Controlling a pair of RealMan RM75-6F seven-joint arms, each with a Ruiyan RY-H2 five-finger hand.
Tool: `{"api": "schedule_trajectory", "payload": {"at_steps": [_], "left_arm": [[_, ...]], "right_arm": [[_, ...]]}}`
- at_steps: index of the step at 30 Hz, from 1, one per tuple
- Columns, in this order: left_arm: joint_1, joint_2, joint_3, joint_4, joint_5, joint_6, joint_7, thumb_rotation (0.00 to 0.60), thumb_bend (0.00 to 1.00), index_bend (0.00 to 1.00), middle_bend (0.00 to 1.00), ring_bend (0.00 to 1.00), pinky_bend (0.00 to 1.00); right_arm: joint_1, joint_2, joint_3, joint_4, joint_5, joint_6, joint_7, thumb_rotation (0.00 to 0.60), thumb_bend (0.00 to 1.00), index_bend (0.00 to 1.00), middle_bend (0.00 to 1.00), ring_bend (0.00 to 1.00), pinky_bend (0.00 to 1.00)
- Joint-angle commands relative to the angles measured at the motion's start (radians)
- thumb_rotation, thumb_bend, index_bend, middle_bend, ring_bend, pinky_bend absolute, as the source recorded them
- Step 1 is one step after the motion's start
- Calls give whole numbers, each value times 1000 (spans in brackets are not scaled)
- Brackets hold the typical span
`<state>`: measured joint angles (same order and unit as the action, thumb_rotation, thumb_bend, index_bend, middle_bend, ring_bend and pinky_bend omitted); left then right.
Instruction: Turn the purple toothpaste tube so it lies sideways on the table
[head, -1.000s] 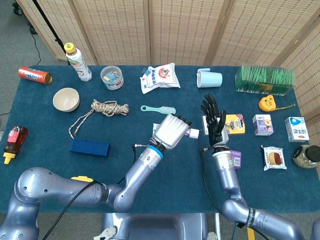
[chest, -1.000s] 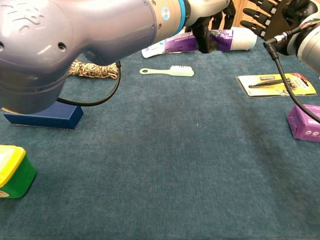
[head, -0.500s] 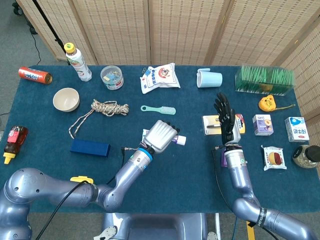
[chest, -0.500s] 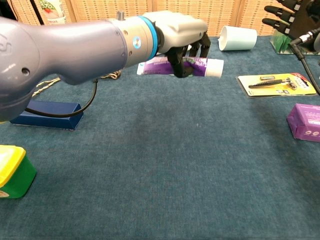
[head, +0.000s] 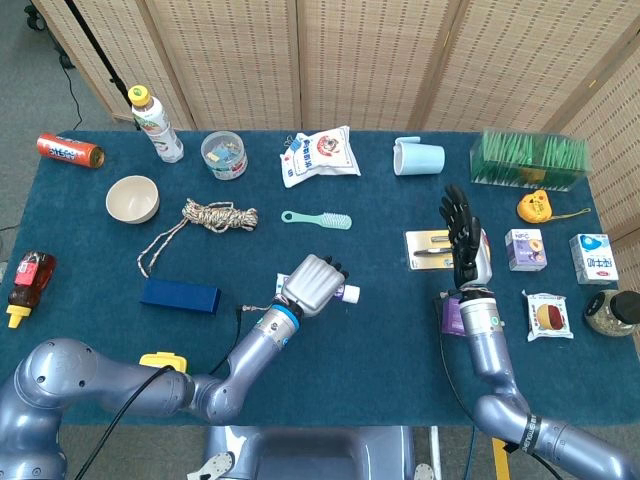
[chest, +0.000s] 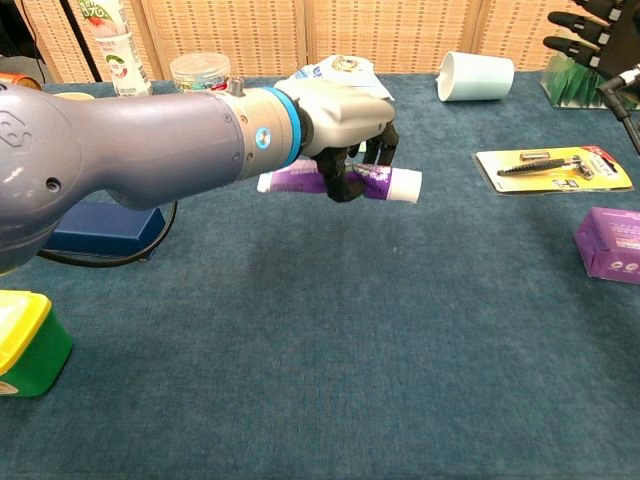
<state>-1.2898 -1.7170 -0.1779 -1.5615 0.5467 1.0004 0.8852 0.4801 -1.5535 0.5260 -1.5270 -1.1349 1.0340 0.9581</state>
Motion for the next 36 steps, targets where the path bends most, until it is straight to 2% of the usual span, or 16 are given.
{"api": "schedule_trajectory", "payload": {"at_steps": [1,4,7,16,20,21,25,28,31,36], "left_arm": [[-6,9,6,-12,-35,-12,18,600,669,189,202,139,394],[-6,21,3,-23,-48,-16,18,596,621,70,88,41,332],[-1,44,-4,-43,-52,-11,7,583,610,24,32,1,303],[65,174,-6,-159,-19,18,-79,580,609,0,23,0,293],[129,271,5,-224,8,51,-144,580,608,15,30,16,293],[146,293,6,-238,18,59,-164,581,609,33,44,37,293],[234,390,31,-291,92,105,-249,579,609,108,110,121,293],[296,426,56,-303,163,151,-301,579,609,178,174,185,293],[388,454,91,-296,259,234,-375,579,609,241,226,225,295],[470,480,119,-281,335,294,-442,579,608,272,252,240,309]], "right_arm": [[7,0,6,14,6,-7,3,0,0,0,0,0,0],[9,2,8,20,8,-7,4,0,0,0,0,0,0],[13,6,11,29,7,-8,3,0,0,0,0,0,0],[7,39,6,46,-2,-4,-14,0,0,0,0,0,0],[-3,75,-12,56,-10,-12,-48,6,0,0,0,0,0],[-5,83,-17,58,-12,-16,-55,25,0,0,0,0,0],[-16,120,-47,69,-31,-26,-90,284,0,0,0,0,0],[-25,137,-61,64,-31,-29,-104,442,0,0,0,0,0],[-34,155,-89,66,-51,-26,-135,509,0,0,0,0,0],[-40,165,-125,82,-82,-9,-198,589,0,0,0,0,0]]}}
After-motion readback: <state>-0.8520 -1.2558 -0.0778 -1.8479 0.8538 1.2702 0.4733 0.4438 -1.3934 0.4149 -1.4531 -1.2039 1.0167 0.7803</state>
